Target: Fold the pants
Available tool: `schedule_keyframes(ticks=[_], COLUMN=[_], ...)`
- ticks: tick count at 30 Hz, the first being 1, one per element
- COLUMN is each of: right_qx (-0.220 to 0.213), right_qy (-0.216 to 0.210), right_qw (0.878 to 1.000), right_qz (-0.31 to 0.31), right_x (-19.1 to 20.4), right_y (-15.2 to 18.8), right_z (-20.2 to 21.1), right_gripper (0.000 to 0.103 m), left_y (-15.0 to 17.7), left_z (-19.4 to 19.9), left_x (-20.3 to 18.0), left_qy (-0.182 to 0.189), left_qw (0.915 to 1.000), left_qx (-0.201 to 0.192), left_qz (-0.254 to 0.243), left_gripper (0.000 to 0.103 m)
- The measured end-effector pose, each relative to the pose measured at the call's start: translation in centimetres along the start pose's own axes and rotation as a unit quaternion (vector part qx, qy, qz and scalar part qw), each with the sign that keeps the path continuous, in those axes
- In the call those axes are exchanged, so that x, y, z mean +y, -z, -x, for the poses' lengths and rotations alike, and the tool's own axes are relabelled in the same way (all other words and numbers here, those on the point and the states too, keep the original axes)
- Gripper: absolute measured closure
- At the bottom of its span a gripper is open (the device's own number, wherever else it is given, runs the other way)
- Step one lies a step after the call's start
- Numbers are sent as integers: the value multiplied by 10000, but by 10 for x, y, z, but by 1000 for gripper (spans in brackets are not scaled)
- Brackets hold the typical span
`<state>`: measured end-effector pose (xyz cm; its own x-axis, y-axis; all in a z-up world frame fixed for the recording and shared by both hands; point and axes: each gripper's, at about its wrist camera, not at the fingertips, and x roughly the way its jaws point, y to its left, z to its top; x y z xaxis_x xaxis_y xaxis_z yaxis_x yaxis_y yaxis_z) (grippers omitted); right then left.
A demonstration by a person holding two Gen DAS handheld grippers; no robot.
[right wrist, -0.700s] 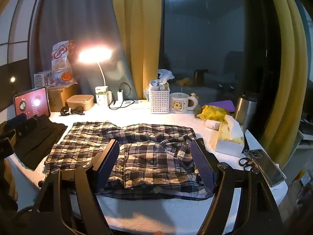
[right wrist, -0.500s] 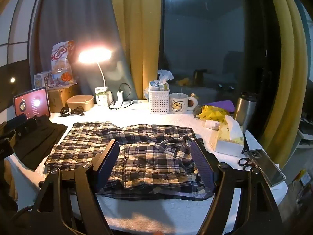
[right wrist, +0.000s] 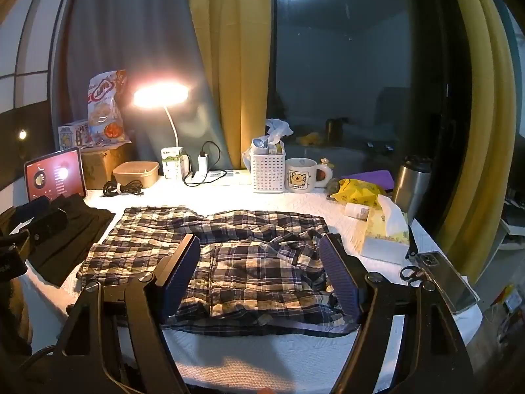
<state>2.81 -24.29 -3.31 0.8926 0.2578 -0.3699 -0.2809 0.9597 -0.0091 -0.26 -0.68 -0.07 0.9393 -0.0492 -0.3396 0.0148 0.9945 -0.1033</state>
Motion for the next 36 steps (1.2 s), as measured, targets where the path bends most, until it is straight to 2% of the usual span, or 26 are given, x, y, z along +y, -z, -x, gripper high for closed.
schedule_keyframes(ticks=[7,13,36], right_qx=[-3,3,-8], right_qy=[7,4,0], right_qw=[10000,10000,10000], right_qz=[6,5,42], right_x=[1,0,8], right_y=[0,0,-5], right_z=[-1,-3,-1], right_gripper=[25,25,25], left_y=[-2,3,3], left_z=[-3,-5,-2], left_x=[6,14,15], left_qy=[-140,-421,-403], left_qw=[9998,9988,9990], left_qx=[74,177,128], left_qz=[93,170,136], left_gripper=[14,14,14])
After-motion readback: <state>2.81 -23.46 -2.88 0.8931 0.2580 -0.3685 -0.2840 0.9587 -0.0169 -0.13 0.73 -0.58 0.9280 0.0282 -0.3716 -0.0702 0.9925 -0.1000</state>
